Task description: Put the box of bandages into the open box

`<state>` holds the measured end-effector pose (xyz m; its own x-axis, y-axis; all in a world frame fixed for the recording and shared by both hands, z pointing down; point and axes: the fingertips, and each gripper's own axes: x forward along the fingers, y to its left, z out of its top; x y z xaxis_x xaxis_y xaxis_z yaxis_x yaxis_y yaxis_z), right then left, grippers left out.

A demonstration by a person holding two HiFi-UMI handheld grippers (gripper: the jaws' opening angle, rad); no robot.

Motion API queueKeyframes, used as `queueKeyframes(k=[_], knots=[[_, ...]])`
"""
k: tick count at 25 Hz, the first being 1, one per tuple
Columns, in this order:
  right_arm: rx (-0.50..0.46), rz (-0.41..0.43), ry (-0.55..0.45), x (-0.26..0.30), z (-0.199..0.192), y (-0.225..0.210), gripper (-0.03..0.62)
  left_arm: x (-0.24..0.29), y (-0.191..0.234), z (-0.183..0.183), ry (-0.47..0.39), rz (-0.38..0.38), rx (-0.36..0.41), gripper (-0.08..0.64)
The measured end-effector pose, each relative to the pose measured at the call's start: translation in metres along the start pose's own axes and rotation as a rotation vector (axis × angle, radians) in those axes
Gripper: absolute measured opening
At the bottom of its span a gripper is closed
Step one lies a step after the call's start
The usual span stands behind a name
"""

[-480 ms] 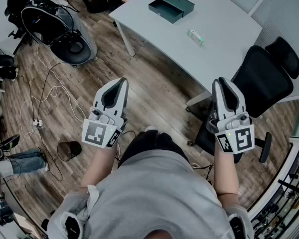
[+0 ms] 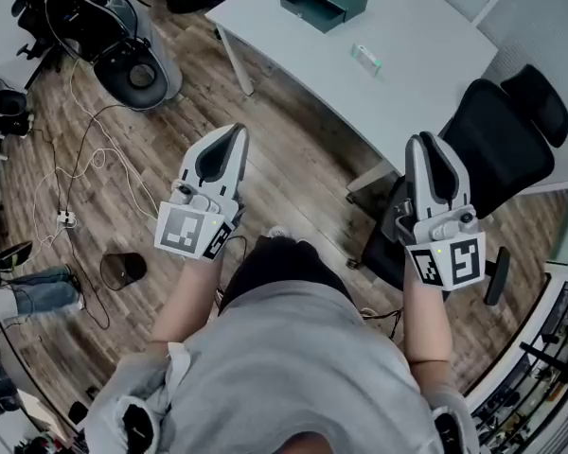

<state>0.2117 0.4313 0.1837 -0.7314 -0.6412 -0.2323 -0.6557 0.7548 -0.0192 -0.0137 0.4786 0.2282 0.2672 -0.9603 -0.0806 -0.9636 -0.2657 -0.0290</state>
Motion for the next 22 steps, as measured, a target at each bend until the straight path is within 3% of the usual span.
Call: queueKeyframes(k=[10, 16, 22], knots=[[0.032, -0.015, -0.008, 0.04, -0.022, -0.039, 0.077, 0.063, 0.009, -0.014, -0.003, 0.002, 0.001, 0.02], [0.043, -0.062, -0.03, 0.113, -0.034, -0.072, 0.061, 0.125, 0.055, -0.018, -0.017, -0.031, -0.006, 0.02], [0.008, -0.11, 0.022, 0.205, -0.066, -0.113, 0.054, 0.212, 0.115, -0.023, -0.022, -0.079, 0.018, 0.018]])
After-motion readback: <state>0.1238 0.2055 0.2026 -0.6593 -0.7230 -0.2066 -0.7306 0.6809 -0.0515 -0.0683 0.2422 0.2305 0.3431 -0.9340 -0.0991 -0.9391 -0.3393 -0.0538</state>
